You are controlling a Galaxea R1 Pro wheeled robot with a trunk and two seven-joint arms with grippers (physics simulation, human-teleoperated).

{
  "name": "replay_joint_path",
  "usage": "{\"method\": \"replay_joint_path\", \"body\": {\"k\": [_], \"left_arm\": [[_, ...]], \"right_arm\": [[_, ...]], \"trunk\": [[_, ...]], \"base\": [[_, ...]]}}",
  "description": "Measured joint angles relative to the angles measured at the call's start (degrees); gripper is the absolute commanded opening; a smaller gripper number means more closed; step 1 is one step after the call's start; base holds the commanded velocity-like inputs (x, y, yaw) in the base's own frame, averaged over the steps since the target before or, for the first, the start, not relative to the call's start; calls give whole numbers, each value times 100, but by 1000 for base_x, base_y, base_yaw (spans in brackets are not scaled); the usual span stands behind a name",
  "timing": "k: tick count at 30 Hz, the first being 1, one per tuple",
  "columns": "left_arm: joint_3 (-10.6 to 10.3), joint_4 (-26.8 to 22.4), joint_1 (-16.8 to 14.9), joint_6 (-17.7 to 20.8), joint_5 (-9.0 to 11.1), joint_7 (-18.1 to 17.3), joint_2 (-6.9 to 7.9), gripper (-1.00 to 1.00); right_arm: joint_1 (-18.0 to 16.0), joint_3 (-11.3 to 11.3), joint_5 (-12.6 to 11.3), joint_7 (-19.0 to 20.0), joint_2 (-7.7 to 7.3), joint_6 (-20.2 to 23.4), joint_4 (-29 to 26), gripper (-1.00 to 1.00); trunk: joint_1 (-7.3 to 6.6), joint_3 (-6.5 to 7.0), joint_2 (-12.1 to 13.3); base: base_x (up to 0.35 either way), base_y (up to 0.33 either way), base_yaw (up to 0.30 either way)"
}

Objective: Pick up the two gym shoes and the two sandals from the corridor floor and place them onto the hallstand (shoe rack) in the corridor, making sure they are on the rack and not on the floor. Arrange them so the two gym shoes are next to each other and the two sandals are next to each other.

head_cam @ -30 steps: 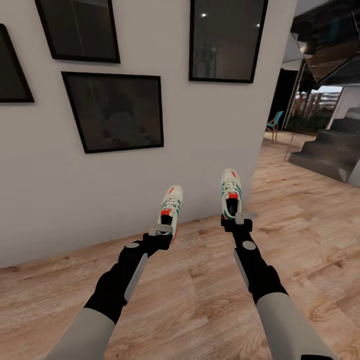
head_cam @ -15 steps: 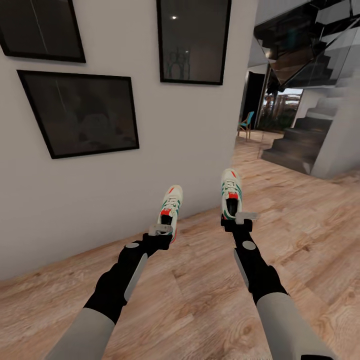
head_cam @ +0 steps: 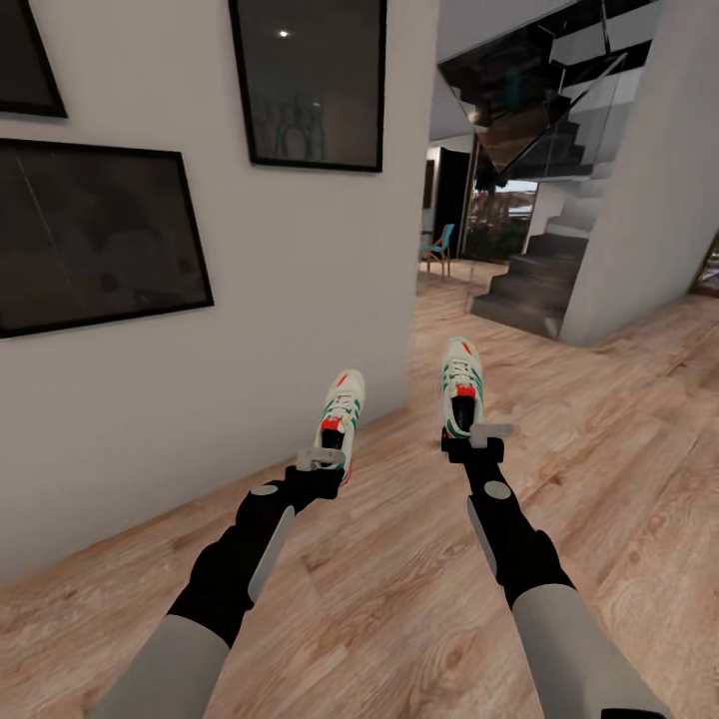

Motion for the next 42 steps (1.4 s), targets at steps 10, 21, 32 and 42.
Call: {"method": "replay_joint_path", "body": {"k": [10,21,32,42], "left_arm": [[0,0,0,0,0,1,0,-100],[0,0,0,0,0,1,0,-100],[0,0,0,0,0,0,0,-100],[0,0,0,0,0,-2,0,-100]], "right_arm": [[0,0,0,0,0,0,-1,-100],[0,0,-1,0,0,0,-2,-100],[0,0,0,0,0,0,-2,-100],[0,0,2,0,0,0,-2,-100]], "trunk": [[0,21,0],[0,45,0],[0,69,0],[0,90,0]], "base": [[245,-167,-286],[245,-167,-286],[245,-167,-286],[261,-160,-286]]}}
